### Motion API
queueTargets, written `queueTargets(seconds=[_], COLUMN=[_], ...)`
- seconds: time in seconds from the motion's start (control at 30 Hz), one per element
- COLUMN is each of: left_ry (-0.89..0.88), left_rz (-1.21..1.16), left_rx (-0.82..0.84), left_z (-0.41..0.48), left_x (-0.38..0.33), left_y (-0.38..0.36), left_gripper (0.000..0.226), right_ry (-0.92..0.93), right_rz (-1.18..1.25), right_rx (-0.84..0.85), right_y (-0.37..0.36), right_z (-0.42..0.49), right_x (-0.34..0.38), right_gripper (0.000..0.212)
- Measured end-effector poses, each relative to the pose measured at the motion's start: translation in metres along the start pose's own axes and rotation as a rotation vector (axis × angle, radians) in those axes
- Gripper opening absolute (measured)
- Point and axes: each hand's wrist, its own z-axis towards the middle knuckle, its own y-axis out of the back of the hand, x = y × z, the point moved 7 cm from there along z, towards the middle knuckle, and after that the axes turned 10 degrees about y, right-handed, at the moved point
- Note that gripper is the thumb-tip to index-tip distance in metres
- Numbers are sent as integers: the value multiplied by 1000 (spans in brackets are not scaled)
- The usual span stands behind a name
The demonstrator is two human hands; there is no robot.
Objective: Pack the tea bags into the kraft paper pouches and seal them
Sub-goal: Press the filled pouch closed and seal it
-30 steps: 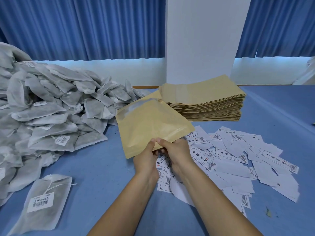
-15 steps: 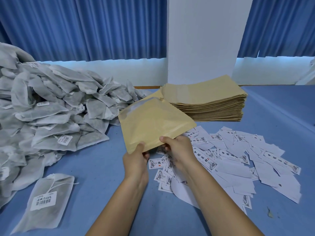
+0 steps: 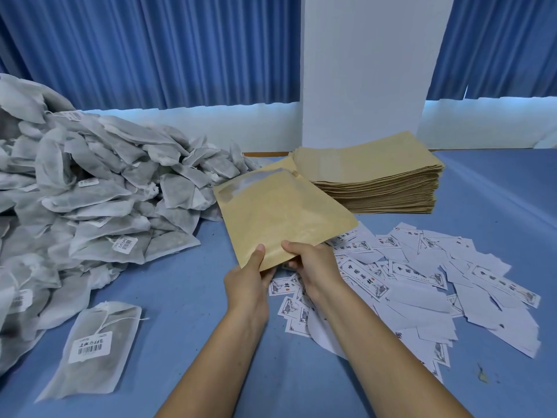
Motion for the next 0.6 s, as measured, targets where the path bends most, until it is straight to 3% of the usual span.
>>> queueTargets(seconds=[0.17,0.6], left_ry=[-132,-118], left_rz=[199,237], left_rx=[-80,-49], left_z=[1,8], left_x=[-11,-5], left_y=[2,1], left_gripper=[10,15], right_ry=[24,30], right_rz=[-9,-43], right_rx=[-26,-102], right_y=[3,21], right_z=[0,14], right_x=[2,13], right_gripper=[4,5])
